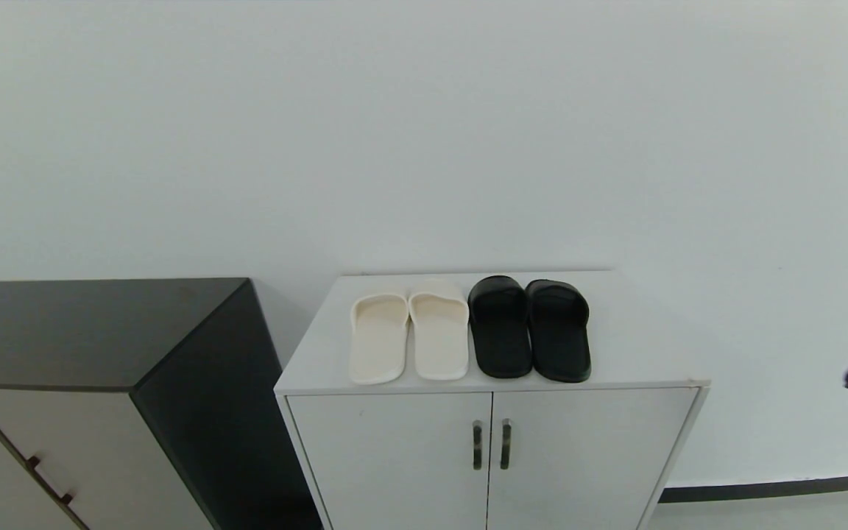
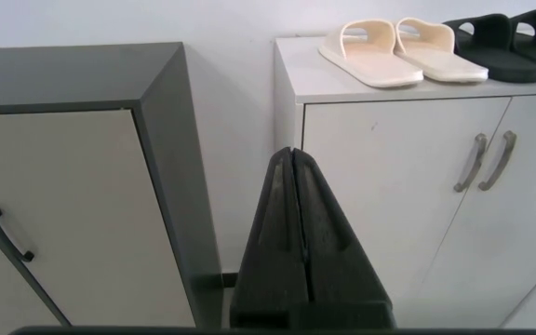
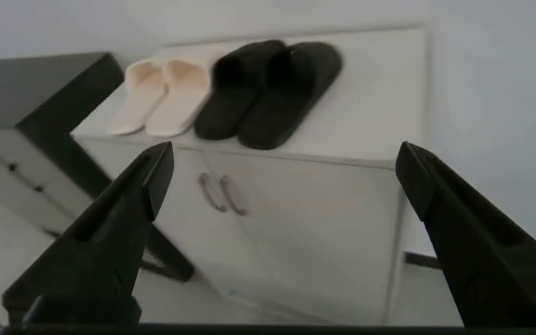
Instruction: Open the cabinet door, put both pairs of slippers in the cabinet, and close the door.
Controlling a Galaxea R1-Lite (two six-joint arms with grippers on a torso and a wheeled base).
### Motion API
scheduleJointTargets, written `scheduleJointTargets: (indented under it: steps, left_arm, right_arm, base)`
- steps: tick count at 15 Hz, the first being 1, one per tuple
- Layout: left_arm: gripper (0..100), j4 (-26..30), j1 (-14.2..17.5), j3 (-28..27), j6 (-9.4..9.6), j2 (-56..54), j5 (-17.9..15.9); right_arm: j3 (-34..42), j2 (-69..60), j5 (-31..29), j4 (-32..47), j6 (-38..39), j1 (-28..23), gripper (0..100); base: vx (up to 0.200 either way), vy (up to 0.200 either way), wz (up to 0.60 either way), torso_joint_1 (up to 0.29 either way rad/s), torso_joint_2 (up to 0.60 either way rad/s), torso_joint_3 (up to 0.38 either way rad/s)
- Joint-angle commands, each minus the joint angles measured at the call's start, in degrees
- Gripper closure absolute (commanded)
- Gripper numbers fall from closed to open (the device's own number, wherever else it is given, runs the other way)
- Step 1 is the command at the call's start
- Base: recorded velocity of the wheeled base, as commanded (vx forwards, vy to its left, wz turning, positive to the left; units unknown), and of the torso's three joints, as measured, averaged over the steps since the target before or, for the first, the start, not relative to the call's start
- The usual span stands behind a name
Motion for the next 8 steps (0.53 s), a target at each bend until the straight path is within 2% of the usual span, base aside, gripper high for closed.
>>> scheduleJointTargets:
  steps: [1,5,8]
  left_arm:
    - [100,0.01,0.01,0.0,-0.01,-0.01,-0.02]
    - [100,0.01,0.01,0.0,0.08,-0.01,-0.02]
    - [100,0.01,0.01,0.0,-0.01,-0.01,-0.02]
  right_arm:
    - [-4.87,19.59,-12.52,-6.3,6.19,17.4,0]
    - [-15.42,33.04,-14.81,-6.56,8.39,18.45,0]
    - [-23.77,44.99,-22.81,-9.82,8.39,20.39,0]
  base:
    - [0.0,0.0,0.0,0.0,0.0,0.0]
    - [0.0,0.0,0.0,0.0,0.0,0.0]
    - [0.0,0.0,0.0,0.0,0.0,0.0]
